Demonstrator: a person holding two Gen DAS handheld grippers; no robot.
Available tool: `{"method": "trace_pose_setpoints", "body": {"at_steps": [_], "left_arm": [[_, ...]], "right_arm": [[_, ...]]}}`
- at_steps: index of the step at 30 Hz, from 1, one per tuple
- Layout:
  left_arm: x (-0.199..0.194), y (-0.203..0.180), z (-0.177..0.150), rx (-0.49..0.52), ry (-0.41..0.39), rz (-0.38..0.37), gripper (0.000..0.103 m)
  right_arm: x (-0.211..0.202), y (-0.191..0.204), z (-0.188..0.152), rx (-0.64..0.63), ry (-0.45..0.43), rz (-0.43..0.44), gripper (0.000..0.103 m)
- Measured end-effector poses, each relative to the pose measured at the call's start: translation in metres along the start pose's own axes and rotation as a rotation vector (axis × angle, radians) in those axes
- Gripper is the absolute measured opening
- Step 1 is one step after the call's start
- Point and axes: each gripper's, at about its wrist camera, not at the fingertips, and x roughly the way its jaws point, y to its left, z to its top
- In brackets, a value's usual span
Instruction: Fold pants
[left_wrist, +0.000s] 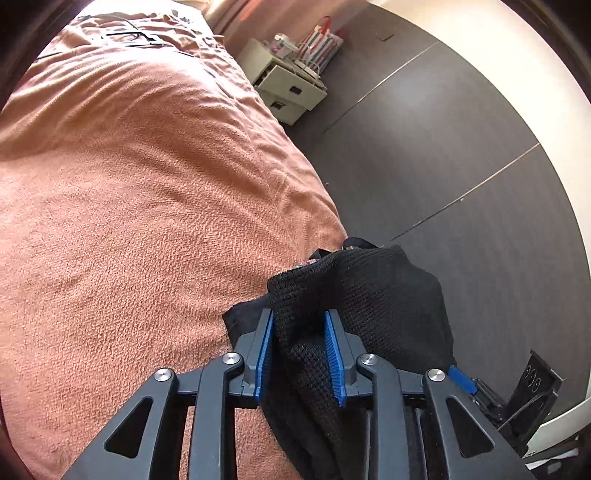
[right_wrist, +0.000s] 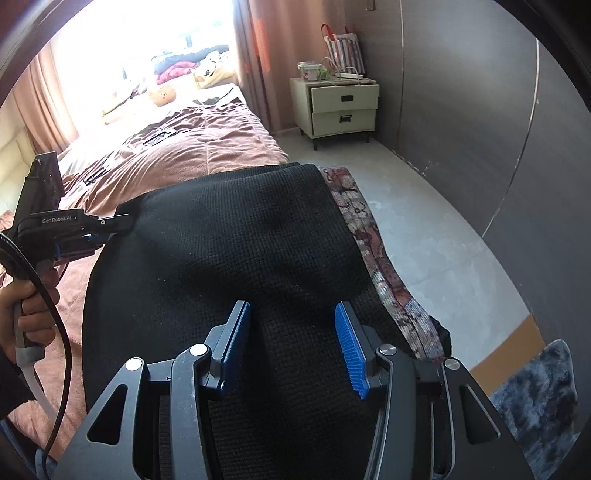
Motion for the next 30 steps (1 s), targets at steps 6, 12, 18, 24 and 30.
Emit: {"method": "trace_pose_setpoints", "body": {"at_steps": [6,12,18,24,30], "left_arm": [[-0.020,-0.011,-0.015,0.050,0.013,0.016,0.063],[-0.050,-0.031,-0.030,0.137,0.025,0.041,0.073],[-0.086,-0.056,-0.043,0.208,0.001,0.072,0.092],[-0.123,-0.083,-0.052,0.282,-0.020,0.108,0.102],[-0.163,-0.103,-0.062,0.344,-0.029,0.112,0.102]], "right_arm": [[-0.010,-0.015,-0.010,0.048,0.044,-0.050,0.041],[-0.031,0.001,-0.007,0.064,0.085,-0.082,0.041],[-0.062,0.018,-0.002,0.095,0.075,-0.065,0.063],[-0.106,0.035,-0.008,0.109,0.034,-0.061,0.090],[-0.150,0.051,-0.014,0.101,-0.005,-0.088,0.103]]}}
